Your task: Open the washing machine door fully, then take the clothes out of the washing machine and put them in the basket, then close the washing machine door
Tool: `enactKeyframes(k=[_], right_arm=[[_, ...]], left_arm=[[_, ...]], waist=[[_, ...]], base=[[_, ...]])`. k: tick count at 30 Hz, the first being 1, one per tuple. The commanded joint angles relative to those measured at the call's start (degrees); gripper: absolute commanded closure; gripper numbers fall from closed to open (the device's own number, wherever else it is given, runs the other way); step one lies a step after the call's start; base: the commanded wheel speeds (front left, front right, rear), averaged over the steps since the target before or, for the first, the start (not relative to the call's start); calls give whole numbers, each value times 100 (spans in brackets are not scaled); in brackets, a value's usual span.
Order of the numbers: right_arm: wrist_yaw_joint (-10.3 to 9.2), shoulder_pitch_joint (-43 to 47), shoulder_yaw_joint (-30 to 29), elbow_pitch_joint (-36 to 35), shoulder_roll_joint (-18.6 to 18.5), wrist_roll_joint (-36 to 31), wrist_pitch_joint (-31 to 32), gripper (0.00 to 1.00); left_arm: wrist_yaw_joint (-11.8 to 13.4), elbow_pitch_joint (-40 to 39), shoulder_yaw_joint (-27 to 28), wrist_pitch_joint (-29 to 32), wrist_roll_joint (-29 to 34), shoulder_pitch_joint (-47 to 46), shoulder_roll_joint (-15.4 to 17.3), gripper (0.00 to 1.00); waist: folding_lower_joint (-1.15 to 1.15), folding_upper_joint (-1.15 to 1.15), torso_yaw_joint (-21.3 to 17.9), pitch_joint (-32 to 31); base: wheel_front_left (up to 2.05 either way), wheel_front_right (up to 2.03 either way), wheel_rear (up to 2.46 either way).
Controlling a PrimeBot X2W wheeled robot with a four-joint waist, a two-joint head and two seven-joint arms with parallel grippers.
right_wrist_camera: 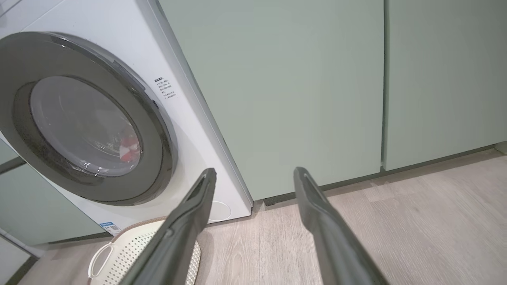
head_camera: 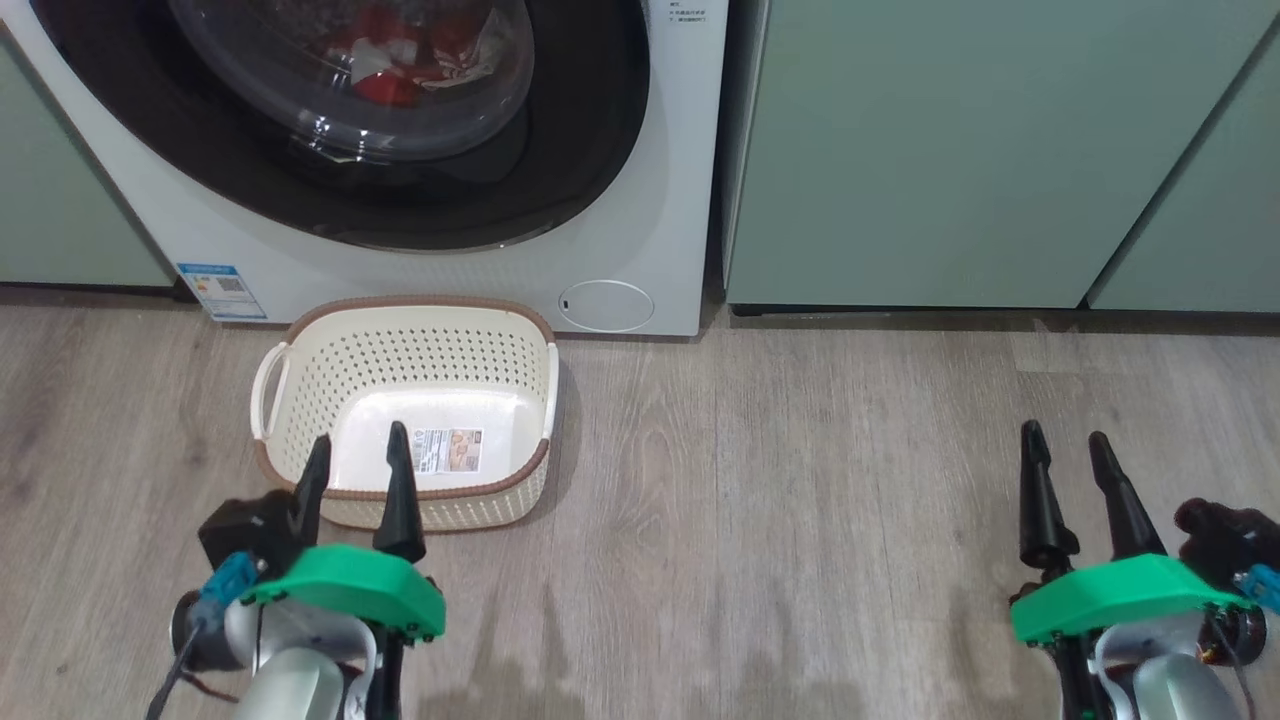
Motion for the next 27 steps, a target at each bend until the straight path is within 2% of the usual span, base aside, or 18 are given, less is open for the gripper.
enactKeyframes(k=[1,17,27], right_arm=[[-3,-272,88,-164,-79,-180,-86,0],[-4,-362,181,-42,-90,-1120,-356,0],[-4,-410,180,-78,-97,-1574,-524,0]], left_arm=[[45,-222,124,-84,175,-336,104,0],[127,-252,125,-354,1294,-407,78,0],[-4,-116,256,-522,1841,-444,-49,0]], waist=[[0,0,3,-1],[0,0,21,-19],[0,0,45,-21]], base=[[0,0,0],[0,0,0],[0,0,0]])
